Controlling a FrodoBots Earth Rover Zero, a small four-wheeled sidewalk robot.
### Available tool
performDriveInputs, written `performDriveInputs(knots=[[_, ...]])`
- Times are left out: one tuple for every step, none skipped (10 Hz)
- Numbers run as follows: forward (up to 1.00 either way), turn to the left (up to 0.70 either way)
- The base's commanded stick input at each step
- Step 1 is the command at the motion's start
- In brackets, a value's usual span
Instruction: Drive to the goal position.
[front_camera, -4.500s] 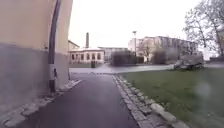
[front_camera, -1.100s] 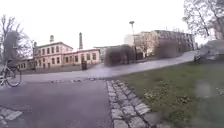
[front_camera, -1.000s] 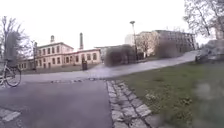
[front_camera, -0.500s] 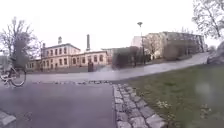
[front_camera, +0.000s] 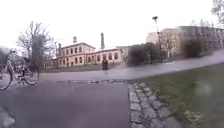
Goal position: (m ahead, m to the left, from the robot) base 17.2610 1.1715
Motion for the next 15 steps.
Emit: performDriveInputs(knots=[[0.85, 0.00], [0.85, 0.00], [0.85, 0.00], [0.85, 0.00], [0.85, 0.00], [0.85, 0.00], [0.85, 0.00], [0.85, 0.00], [0.85, 0.00], [0.85, 0.00], [0.85, 0.00], [0.85, 0.00], [0.85, 0.00], [0.85, 0.00], [0.85, 0.00]])
